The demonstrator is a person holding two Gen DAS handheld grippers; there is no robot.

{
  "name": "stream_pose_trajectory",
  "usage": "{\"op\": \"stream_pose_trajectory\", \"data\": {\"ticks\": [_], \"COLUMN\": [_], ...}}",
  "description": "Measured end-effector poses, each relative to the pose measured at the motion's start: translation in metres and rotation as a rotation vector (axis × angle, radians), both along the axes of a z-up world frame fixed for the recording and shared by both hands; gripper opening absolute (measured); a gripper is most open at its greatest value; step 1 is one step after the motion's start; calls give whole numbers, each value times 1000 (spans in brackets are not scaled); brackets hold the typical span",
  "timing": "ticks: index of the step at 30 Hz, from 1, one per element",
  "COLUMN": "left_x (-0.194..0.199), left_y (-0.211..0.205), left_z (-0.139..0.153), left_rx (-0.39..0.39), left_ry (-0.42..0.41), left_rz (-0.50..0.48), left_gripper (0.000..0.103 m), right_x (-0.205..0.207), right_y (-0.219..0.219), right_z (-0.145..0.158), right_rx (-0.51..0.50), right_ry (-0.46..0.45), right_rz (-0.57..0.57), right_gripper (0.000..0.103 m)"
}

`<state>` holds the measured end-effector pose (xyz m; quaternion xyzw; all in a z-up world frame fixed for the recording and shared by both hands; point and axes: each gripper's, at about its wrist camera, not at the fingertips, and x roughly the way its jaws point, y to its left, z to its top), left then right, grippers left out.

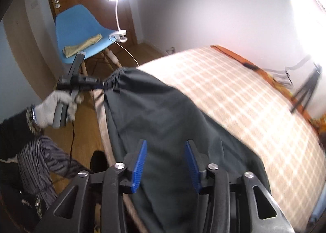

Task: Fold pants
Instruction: 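Lay the waistband over the hems with both grippers, bringing tools together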

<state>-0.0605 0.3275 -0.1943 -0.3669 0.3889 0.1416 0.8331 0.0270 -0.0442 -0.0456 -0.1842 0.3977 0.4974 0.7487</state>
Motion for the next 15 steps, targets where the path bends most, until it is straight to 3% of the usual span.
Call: {"op": "stream_pose_trajectory", "data": {"ticks": [2, 4, 5, 7, 11, 15], "left_x": [-4, -9, -13, -14, -18, -17], "left_y": [-1, -1, 1, 1, 6, 17], "left_z": [3, 4, 4, 3, 8, 11], "left_rx": [12, 2, -18, -31, -25, -43], "left_ry": [-11, -19, -30, -27, -16, -34], "left_rz": [-10, -2, 9, 22, 68, 98], "left_gripper": [20, 20, 20, 26, 48, 48], "right_x": [14, 27, 38, 54, 89, 107], "right_y": [28, 49, 68, 88, 148, 201], "right_z": [2, 3, 1, -3, -26, -57], "right_rx": [14, 28, 40, 47, 48, 33], "right_ry": [12, 24, 44, 65, 171, 260], "right_rz": [34, 50, 68, 86, 125, 150], "right_gripper": [47, 69, 72, 73, 73, 73]}}
